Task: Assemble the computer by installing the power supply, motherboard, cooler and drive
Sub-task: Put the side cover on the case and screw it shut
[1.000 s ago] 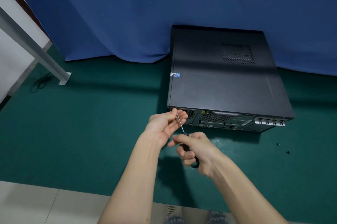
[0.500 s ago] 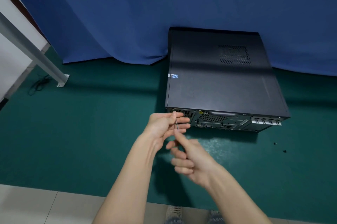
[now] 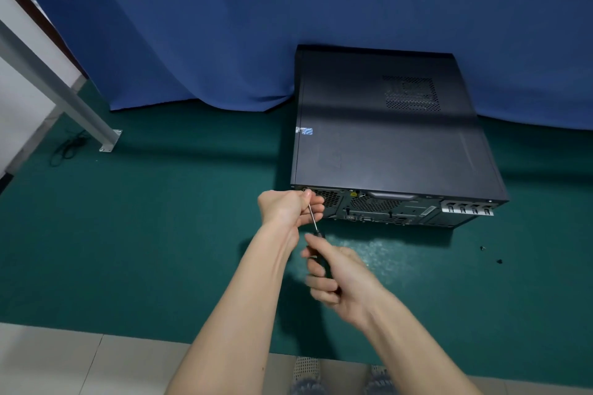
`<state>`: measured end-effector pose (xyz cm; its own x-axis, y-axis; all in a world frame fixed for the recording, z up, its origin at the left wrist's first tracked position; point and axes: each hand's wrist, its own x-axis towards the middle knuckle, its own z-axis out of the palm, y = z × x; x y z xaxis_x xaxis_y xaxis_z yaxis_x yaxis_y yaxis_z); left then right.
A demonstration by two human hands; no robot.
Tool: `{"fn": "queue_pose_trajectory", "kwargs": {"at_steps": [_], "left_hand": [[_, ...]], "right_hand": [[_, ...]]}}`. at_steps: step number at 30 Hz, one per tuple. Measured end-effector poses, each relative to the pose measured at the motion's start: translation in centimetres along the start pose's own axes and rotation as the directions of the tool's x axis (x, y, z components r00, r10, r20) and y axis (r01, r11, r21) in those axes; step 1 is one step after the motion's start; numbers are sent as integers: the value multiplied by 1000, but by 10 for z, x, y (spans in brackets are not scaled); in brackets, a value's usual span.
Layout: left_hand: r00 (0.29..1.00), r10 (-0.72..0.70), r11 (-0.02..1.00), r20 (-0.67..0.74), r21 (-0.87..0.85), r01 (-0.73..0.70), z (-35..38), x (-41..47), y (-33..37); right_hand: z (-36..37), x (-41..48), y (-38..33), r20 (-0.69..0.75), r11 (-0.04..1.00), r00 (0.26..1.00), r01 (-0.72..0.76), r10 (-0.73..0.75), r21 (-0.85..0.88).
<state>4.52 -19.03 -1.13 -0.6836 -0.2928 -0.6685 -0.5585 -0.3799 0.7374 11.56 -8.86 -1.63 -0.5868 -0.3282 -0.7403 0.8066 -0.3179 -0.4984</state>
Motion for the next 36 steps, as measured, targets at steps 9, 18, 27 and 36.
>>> {"fn": "queue_pose_trajectory", "kwargs": {"at_steps": [9, 18, 27, 36], "left_hand": [[955, -63, 995, 291, -58, 83, -16, 0, -2], [973, -6, 1000, 230, -9, 9, -12, 0, -3], [988, 28, 997, 149, 72, -39, -6, 2, -1], [975, -7, 992, 222, 127, -22, -16, 3, 4]], "right_hand": [[8, 1, 4, 52, 936, 999, -29, 12, 350], [14, 4, 18, -265, 792, 819, 325, -509, -517], [22, 1, 18, -256, 808, 875, 220, -411, -546], [18, 2, 16, -103, 992, 987, 126, -125, 1]]}}
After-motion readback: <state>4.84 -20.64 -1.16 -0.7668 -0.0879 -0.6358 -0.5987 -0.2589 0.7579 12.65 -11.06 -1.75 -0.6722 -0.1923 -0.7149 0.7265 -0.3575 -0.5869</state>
